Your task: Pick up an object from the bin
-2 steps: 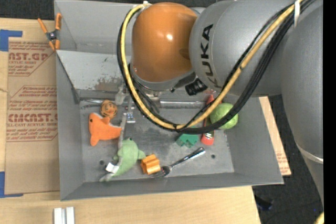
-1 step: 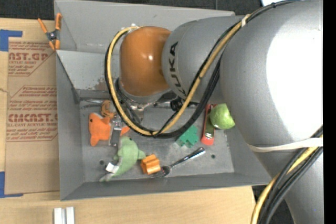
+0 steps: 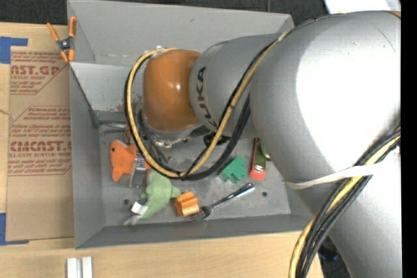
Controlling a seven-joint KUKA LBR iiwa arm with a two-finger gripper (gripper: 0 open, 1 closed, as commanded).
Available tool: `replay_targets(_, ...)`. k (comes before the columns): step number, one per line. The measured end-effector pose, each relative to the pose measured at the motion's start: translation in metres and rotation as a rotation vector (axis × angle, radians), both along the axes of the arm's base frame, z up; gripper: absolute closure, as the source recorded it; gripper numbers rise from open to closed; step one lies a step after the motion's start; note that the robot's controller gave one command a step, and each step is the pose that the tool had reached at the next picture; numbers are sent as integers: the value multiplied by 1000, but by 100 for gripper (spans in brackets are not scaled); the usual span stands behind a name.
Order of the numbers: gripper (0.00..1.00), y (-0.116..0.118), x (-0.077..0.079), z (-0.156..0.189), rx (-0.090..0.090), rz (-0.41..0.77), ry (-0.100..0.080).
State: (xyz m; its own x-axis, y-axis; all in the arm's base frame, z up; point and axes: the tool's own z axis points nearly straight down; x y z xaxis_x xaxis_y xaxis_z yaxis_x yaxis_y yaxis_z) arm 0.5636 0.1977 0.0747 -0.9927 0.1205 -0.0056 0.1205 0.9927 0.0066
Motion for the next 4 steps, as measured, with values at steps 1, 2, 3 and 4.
replay_targets(1,0,1,-1,26,1,-86,4)
replay_targets(2,0,2,0,5,2,-16,-2)
replay_targets(3,100,-10,-3,-2,9,-232,-7)
replay_targets(4,100,-10,-3,-2,9,-233,-6)
